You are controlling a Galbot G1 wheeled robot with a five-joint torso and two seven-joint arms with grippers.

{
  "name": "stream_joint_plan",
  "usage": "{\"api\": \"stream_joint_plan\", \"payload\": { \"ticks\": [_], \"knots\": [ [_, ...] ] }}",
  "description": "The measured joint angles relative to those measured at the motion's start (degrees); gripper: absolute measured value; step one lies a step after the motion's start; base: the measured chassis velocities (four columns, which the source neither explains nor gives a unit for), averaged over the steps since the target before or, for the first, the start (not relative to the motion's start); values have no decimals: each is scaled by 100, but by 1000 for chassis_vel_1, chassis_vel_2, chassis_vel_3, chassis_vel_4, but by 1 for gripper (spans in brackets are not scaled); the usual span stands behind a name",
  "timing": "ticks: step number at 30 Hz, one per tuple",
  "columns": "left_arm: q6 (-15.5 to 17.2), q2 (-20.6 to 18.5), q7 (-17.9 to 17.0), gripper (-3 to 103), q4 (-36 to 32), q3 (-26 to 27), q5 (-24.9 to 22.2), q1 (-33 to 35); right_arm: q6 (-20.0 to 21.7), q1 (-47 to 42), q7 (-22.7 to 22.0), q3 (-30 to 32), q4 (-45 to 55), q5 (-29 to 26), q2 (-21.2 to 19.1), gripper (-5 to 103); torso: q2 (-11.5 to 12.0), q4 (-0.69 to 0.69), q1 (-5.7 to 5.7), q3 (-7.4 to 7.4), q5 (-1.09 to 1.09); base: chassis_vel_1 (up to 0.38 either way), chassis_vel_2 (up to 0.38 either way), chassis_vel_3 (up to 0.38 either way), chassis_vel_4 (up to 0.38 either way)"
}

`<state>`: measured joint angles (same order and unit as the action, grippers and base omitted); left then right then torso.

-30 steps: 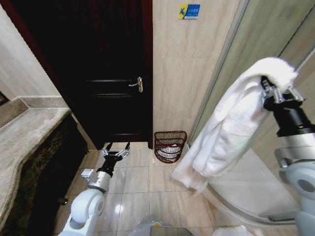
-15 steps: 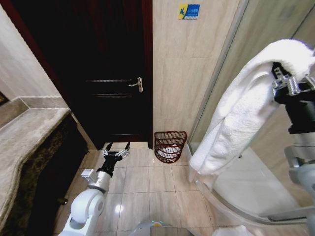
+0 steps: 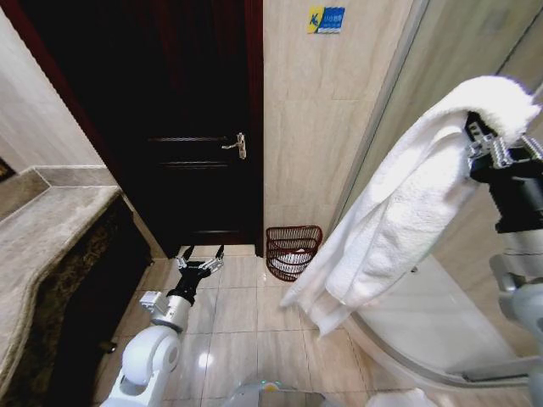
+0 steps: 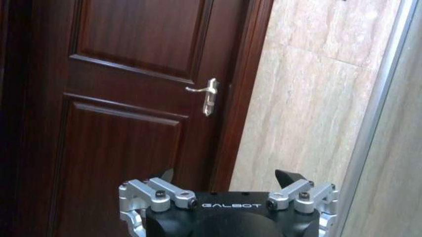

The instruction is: Discard the used towel into the hamper.

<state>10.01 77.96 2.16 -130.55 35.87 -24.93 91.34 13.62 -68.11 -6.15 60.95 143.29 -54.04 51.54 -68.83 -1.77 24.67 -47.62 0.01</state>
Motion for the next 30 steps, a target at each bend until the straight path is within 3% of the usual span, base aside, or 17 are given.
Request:
{"api": "stream_joint_plan", "payload": {
  "ticks": [20, 30],
  "knots": [
    [0, -2, 0, 100, 0, 3, 0, 0, -14, 17, -2, -10, -4, -12, -22, 14, 1, -2, -1, 1, -2, 159, 142, -144, -152],
    [0, 1, 0, 100, 0, 0, 0, 0, -79, 19, 22, 1, -7, -43, 1, 14, 1, 1, 0, 0, 3, -37, -40, 24, 27]
  ]
}}
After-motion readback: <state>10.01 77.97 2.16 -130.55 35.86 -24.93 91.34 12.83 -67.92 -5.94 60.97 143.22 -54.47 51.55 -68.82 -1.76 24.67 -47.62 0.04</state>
